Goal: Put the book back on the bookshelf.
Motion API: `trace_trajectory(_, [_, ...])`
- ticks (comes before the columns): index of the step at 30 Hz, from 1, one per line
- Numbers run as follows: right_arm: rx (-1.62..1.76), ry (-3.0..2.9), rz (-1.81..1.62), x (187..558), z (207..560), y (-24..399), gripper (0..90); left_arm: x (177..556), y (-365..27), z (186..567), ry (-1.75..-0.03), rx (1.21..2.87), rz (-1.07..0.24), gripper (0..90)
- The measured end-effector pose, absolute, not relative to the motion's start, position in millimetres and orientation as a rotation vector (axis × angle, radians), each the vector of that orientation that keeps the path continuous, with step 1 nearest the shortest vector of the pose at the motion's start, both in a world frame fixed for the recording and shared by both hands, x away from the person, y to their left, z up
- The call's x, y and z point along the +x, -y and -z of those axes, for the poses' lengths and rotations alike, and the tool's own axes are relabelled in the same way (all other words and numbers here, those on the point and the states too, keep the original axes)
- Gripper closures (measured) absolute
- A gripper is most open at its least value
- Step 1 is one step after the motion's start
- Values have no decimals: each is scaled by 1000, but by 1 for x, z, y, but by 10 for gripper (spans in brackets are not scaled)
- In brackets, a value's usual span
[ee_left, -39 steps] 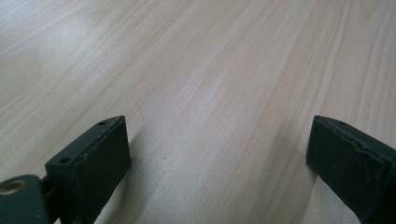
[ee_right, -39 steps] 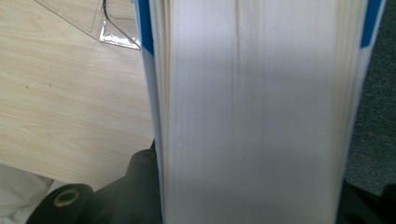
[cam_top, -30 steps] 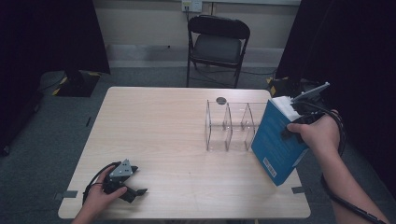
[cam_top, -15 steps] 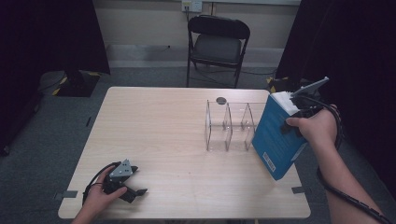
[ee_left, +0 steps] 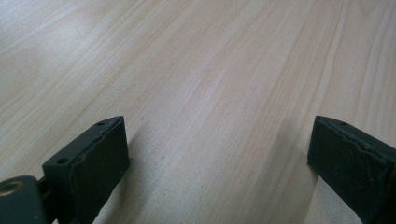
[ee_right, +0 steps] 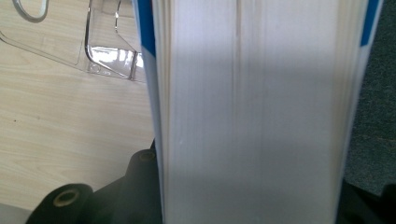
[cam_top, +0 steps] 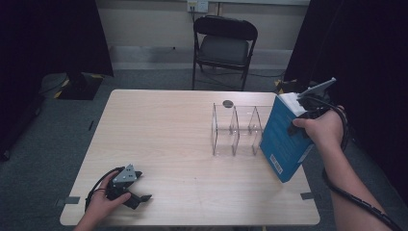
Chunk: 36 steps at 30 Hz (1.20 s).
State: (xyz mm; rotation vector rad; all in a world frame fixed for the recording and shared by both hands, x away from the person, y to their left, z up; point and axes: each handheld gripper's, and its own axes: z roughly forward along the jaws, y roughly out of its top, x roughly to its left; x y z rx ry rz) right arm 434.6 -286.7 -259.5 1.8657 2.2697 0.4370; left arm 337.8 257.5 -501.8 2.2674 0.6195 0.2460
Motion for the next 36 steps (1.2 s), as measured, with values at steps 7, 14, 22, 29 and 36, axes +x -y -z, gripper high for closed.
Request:
trace_trajectory(7, [1868,-2264,-444,439,258,287,621,338,-257,502,-619,2267,-245,48])
trace_trajectory(14, [1870,-2253,-448,444,260,287,621,338,-257,502,-621,2266,-245,46])
trace_trajectory(22, [1871,-2254,-444,449,259,285,621,338,-257,502,-622,2266,-244,46])
trace_trajectory(29, [1870,-2253,-444,455,263,283,621,338,-257,502,-621,2266,-245,46])
trace_trajectory(36, [1881,-2237,-465,461,263,285,621,338,-257,502,-618,2268,-246,46])
